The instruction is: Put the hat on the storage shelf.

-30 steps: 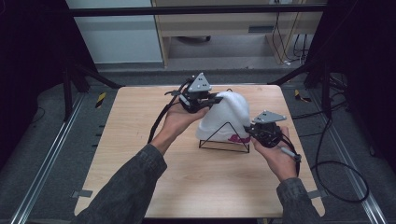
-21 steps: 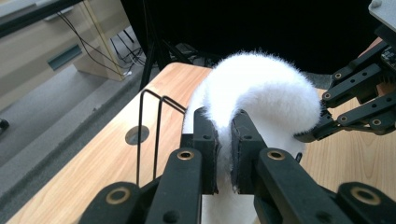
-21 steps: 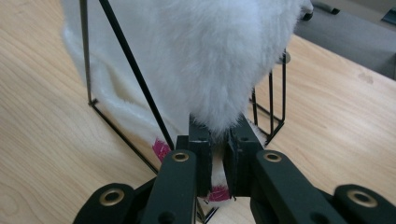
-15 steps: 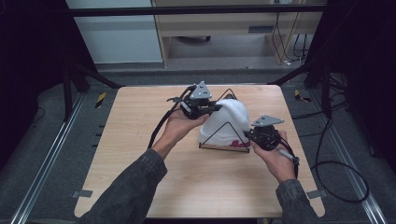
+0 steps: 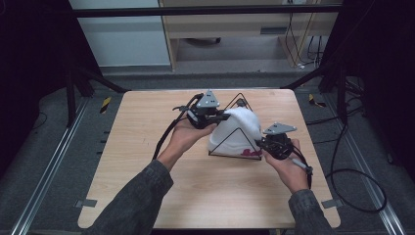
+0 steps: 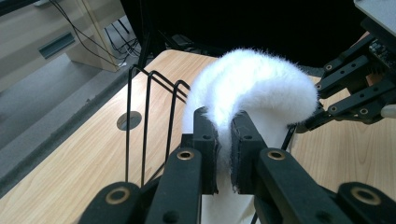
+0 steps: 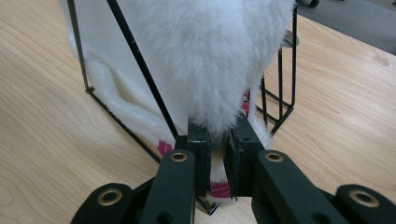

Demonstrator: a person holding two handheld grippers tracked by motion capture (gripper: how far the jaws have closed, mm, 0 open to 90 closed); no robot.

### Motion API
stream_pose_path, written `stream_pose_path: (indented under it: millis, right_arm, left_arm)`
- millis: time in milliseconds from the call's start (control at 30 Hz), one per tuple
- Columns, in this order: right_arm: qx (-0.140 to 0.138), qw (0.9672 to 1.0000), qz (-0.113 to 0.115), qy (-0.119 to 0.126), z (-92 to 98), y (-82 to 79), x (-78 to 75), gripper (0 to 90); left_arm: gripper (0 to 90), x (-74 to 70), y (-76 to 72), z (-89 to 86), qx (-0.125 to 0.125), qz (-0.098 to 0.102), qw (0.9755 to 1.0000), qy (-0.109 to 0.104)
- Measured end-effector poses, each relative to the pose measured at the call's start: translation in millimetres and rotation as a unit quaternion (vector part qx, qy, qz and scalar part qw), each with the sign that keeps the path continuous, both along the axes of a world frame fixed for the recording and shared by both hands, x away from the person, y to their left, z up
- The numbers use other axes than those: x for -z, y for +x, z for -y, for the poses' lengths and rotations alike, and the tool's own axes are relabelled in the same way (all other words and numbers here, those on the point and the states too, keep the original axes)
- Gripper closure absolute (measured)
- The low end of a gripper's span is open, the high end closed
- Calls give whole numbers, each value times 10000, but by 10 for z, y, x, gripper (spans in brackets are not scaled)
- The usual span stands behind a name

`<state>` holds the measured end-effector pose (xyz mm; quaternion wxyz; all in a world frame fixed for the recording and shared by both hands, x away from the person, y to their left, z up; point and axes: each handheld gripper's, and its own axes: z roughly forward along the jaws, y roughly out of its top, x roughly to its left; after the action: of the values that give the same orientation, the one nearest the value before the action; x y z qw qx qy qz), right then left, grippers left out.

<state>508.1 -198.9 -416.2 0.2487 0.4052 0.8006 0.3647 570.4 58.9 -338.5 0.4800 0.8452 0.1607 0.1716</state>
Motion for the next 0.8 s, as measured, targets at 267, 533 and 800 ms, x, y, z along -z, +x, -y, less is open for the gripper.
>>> stream_pose_path:
  millis: [267, 533, 800]
  right_arm:
    - [-10, 10000, -45, 2, -2, 18, 6, 811]
    - [-20, 10000, -50, -26, 12, -26, 5, 798]
    - [88, 10000, -40, 15, 33, -124, -33, 727]
  left_arm:
    - [828, 38, 13, -13, -20, -26, 10000, -25]
    - [824, 66, -50, -53, -2, -39, 10000, -68]
    - [789, 29, -111, -48, -48, -10, 10000, -13]
